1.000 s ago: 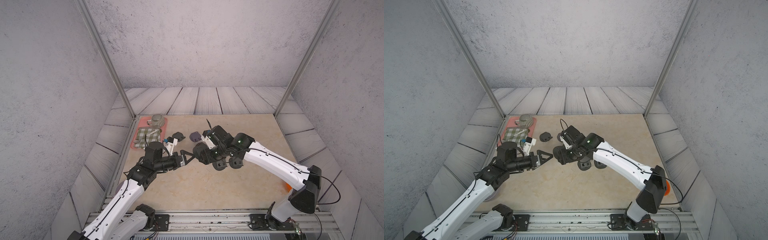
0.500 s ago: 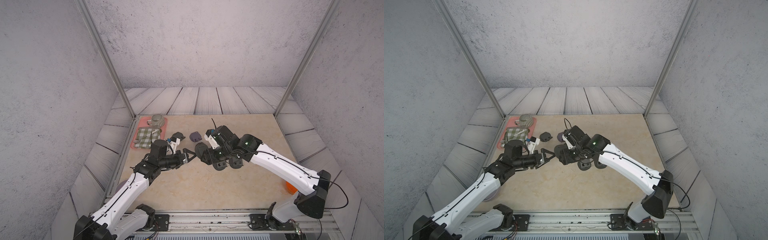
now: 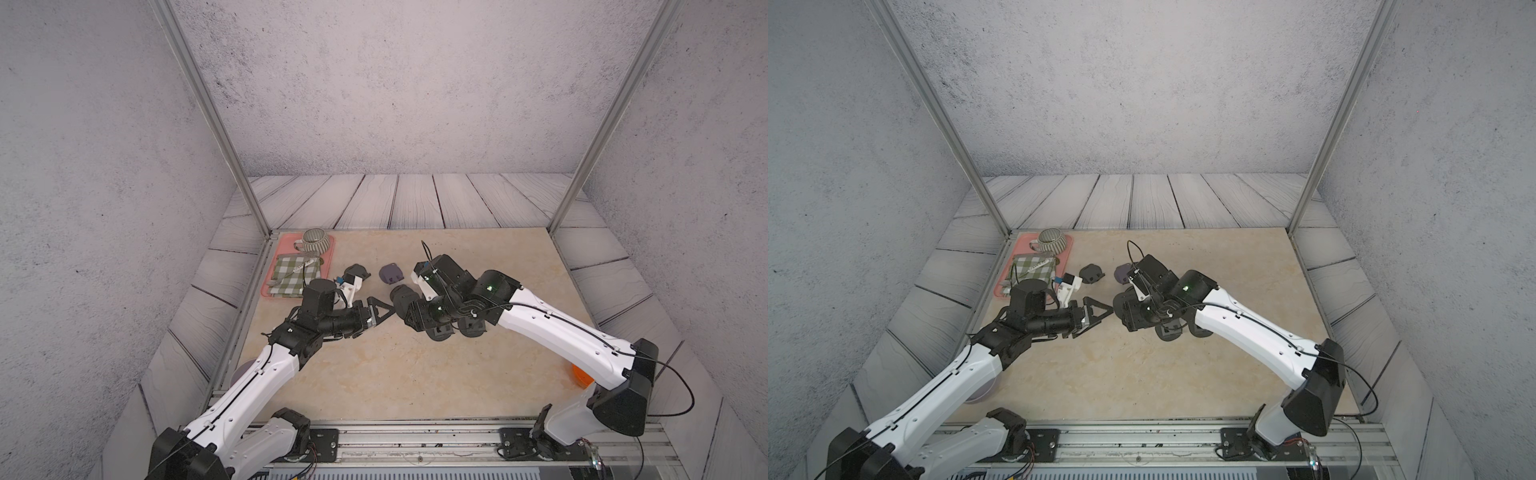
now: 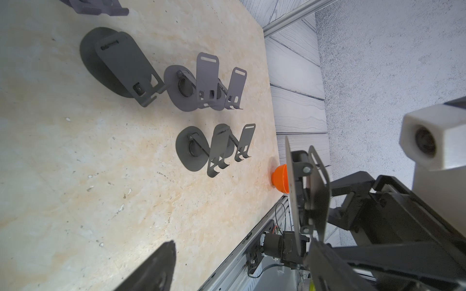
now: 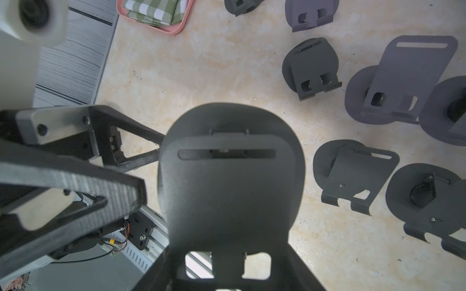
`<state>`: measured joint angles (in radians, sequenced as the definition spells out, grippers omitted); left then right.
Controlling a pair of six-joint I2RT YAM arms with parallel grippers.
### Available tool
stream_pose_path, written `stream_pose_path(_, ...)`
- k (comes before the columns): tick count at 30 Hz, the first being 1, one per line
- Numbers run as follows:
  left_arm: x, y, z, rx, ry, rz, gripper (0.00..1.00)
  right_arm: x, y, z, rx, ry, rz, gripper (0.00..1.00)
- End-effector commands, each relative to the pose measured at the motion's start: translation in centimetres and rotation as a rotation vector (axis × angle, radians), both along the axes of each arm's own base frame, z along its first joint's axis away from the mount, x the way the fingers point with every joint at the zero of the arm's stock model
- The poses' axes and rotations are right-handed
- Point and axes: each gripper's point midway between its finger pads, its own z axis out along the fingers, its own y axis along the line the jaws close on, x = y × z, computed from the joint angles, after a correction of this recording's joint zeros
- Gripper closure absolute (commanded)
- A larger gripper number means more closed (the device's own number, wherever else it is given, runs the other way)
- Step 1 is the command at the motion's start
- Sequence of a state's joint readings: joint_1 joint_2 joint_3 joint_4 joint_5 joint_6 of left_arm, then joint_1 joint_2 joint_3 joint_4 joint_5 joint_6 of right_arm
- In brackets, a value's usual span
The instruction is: Open the phone stand
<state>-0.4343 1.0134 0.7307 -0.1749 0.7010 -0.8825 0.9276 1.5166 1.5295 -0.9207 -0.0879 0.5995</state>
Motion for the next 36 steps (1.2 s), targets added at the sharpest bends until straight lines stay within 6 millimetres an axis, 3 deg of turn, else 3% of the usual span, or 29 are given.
stream_pose_path(1, -0.3, -0.2, 0.8, -0.017, -0.037, -0.019, 0.13, -0.1, 0.5, 0.3, 0.021, -0.002, 0.008, 0.48)
stream_pose_path(13, 0.7, -0.8, -0.2, -0.019, -0.011, -0.021, 0.17, -1.4, 2.5, 1.8, 0.118, -0.003, 0.087, 0.48)
stream_pose_path(18, 1.1, -1.4, -0.2, -0.045, -0.003, -0.022, 0.39, -1.5, 2.5, 2.4, 0.125, -0.015, 0.094, 0.48)
stream_pose_path(25, 0.7, -4.1, 1.4, -0.152, 0.008, -0.097, 0.98, -1.2, 2.9, 2.7, 0.125, -0.027, 0.092, 0.49)
stream_pose_path(30, -0.1, -4.1, 1.1, -0.132, 0.017, -0.111, 1.0, -1.1, 2.9, 2.9, 0.112, -0.036, 0.1, 0.49)
stream_pose_path(36, -1.4, -2.2, -0.1, 0.048, -0.029, -0.12, 1.0, -1.4, 2.4, 3.0, 0.085, -0.028, 0.117, 0.49)
